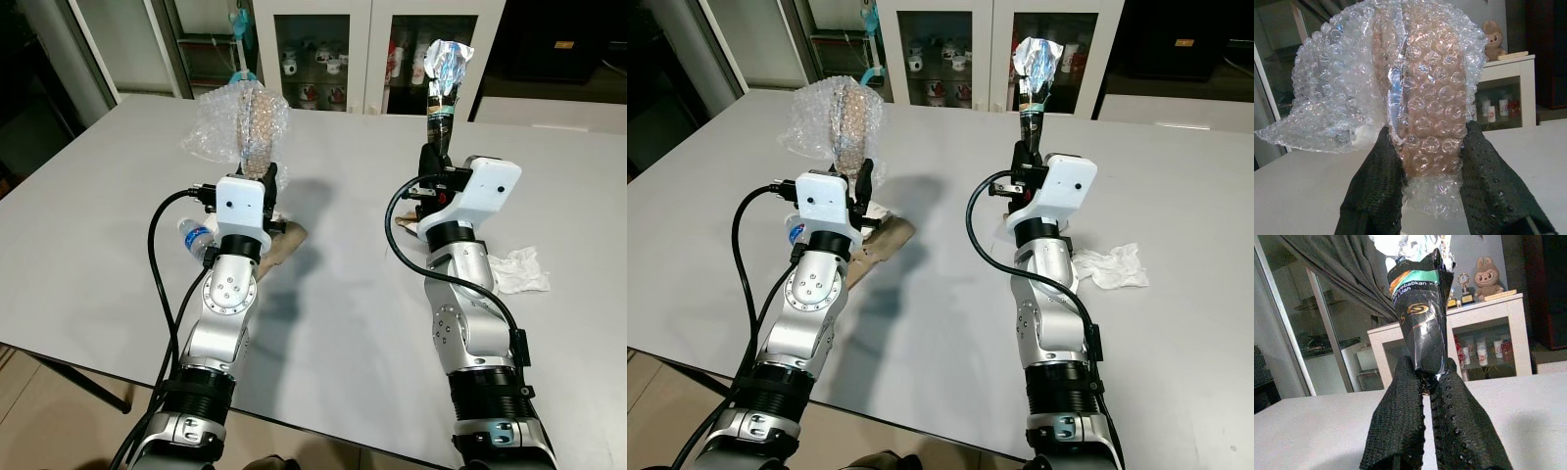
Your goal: Picking trash to rubbish bin
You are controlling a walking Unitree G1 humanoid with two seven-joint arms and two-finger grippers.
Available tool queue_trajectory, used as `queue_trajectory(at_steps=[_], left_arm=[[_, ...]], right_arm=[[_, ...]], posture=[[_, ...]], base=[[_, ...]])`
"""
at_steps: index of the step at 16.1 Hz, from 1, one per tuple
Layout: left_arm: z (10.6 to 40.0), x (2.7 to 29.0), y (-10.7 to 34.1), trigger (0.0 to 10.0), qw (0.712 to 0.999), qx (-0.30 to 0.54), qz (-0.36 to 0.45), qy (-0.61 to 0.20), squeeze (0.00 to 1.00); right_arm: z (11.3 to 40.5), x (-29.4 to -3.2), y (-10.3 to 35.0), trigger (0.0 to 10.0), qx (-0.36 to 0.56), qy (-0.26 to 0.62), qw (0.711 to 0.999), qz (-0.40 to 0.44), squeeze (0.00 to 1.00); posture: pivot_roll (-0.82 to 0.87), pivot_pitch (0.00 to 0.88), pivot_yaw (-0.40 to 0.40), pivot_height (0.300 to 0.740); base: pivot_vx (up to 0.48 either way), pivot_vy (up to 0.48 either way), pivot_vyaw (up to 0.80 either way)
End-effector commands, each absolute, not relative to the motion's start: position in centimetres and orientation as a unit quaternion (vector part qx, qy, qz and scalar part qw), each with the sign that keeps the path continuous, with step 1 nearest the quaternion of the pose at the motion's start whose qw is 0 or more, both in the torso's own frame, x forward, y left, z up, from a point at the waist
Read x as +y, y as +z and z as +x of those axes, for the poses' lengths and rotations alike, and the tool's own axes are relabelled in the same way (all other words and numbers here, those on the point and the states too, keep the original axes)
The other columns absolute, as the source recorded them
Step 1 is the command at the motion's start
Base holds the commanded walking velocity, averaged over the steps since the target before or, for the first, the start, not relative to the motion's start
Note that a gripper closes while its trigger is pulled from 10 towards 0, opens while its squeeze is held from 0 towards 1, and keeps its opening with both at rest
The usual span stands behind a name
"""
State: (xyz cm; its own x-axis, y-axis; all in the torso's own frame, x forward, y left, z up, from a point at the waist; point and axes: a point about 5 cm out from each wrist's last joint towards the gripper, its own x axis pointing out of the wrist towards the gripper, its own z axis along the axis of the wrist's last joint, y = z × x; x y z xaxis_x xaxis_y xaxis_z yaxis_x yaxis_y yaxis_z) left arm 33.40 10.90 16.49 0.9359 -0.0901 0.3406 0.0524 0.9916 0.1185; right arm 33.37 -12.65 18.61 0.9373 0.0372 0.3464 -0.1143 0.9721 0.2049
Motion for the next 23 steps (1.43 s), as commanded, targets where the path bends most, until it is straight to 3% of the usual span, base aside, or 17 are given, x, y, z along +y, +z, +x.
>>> queue_trajectory(at_steps=[1, 6, 23], left_arm=[[33.27, 10.98, 16.50, 10.0, 0.982, -0.179, 0.057, -0.033, 0.00], [33.26, 10.87, 16.44, 10.0, 0.982, -0.177, 0.057, -0.037, 0.00], [33.32, 10.71, 16.25, 10.0, 0.983, -0.172, 0.055, -0.041, 0.00]], right_arm=[[33.49, -12.33, 18.93, 10.0, -0.177, 0.045, 0.976, 0.114, 0.00], [33.48, -12.31, 18.87, 10.0, -0.175, 0.046, 0.977, 0.113, 0.00], [33.51, -12.19, 18.71, 10.0, -0.170, 0.049, 0.978, 0.112, 0.00]], posture=[[0.02, 0.024, 0.083, 0.740], [0.02, 0.027, 0.084, 0.740], [0.01, 0.017, 0.086, 0.740]], base=[[0.000, 0.000, 0.00], [0.000, 0.000, 0.00], [-0.290, 0.000, 0.00]])
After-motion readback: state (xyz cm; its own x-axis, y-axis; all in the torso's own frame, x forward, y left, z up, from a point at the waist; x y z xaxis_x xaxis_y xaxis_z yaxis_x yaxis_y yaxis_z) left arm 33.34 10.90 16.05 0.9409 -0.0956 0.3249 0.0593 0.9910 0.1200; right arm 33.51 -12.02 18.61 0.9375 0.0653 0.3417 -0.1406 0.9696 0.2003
